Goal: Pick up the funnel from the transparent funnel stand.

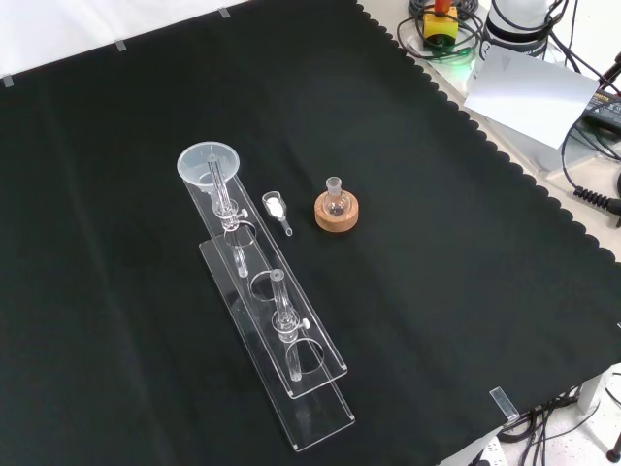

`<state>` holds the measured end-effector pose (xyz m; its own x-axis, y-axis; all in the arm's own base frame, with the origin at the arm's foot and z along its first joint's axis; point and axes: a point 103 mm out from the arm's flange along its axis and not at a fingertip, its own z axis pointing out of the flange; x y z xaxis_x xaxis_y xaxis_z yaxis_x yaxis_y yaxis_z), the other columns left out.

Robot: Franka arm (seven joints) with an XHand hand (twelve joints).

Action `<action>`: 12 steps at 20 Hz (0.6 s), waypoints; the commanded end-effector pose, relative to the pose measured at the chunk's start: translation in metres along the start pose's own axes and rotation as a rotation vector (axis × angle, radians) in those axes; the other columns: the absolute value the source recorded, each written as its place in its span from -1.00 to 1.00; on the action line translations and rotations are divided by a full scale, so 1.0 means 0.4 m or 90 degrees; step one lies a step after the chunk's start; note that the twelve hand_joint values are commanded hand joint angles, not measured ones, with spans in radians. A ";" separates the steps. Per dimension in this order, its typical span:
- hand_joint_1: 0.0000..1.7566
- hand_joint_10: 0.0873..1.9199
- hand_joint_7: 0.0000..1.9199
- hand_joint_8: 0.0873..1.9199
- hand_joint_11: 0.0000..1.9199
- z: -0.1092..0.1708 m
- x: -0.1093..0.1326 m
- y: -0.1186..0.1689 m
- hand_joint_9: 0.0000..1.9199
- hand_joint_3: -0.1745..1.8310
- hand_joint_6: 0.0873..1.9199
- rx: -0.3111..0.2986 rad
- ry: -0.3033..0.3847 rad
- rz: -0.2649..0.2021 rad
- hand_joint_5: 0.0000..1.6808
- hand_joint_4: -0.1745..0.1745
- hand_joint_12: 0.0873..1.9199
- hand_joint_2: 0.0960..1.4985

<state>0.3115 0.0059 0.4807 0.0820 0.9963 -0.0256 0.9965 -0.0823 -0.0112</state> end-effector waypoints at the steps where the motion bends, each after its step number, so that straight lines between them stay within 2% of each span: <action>1: -1.00 -0.40 -1.00 -0.62 -0.98 0.014 0.009 0.037 -0.84 -0.41 -1.00 0.008 0.004 0.021 -0.80 0.02 0.43 0.57; 6: -1.00 -0.40 -1.00 -0.62 -0.98 0.047 0.004 0.094 -0.85 -0.42 -1.00 0.023 0.012 0.043 -0.80 0.02 0.43 0.58; 12: -1.00 -0.40 -1.00 -0.62 -0.98 0.096 -0.004 0.183 -0.85 -0.43 -1.00 0.043 0.013 0.044 -0.79 0.01 0.43 0.57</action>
<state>0.3494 0.0055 0.4560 0.1281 0.9917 -0.0135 0.9897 -0.1287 -0.0625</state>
